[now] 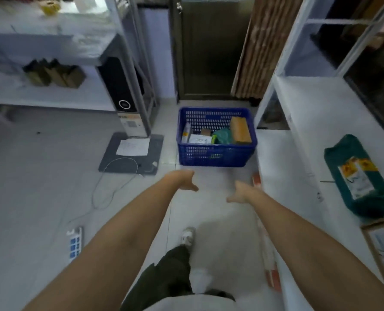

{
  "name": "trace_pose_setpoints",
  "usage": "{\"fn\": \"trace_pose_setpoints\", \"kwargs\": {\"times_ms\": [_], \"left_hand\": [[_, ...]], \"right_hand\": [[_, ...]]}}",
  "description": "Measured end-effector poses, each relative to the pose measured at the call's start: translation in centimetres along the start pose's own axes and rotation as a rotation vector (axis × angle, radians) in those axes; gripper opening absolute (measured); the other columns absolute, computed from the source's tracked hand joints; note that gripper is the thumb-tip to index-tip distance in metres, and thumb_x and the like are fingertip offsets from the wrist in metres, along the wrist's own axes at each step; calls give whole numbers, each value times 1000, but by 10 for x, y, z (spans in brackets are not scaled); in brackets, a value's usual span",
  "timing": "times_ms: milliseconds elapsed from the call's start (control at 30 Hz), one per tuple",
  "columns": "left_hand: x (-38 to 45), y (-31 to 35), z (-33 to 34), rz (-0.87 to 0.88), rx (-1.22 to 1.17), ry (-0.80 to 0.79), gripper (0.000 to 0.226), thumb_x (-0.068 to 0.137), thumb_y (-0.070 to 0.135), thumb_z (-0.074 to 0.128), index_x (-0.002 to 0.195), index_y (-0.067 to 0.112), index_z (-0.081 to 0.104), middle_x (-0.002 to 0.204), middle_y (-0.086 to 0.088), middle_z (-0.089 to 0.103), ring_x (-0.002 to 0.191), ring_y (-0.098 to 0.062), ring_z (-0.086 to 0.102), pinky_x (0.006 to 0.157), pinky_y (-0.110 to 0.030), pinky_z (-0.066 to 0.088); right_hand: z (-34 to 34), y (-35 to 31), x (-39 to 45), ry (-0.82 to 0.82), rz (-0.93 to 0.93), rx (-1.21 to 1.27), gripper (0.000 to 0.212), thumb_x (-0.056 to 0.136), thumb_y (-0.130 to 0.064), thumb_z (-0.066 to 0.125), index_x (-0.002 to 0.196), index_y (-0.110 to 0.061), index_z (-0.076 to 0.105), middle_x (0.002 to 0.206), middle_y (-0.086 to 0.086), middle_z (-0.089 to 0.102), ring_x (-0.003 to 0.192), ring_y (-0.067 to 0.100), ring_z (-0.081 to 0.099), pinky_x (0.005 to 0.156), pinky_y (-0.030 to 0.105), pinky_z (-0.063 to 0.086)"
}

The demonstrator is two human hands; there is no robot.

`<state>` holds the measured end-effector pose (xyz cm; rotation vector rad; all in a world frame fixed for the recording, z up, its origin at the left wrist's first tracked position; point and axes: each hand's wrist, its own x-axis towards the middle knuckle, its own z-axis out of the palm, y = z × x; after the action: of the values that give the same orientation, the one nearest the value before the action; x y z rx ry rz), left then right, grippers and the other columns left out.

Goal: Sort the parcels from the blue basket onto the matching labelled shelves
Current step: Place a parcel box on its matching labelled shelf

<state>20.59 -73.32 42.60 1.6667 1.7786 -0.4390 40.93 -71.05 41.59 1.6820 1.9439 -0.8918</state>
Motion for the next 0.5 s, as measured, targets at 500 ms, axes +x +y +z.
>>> {"fn": "trace_pose_setpoints", "kwargs": {"times_ms": [500], "left_hand": [[140, -80, -82, 12, 60, -25, 53, 93, 32, 55, 138, 7, 41, 141, -13, 46, 126, -28, 47, 102, -37, 40]], "right_hand": [[-89, -68, 138, 50, 59, -4, 72, 87, -39, 60, 143, -6, 28, 144, 15, 40, 126, 30, 47, 100, 40, 43]]}}
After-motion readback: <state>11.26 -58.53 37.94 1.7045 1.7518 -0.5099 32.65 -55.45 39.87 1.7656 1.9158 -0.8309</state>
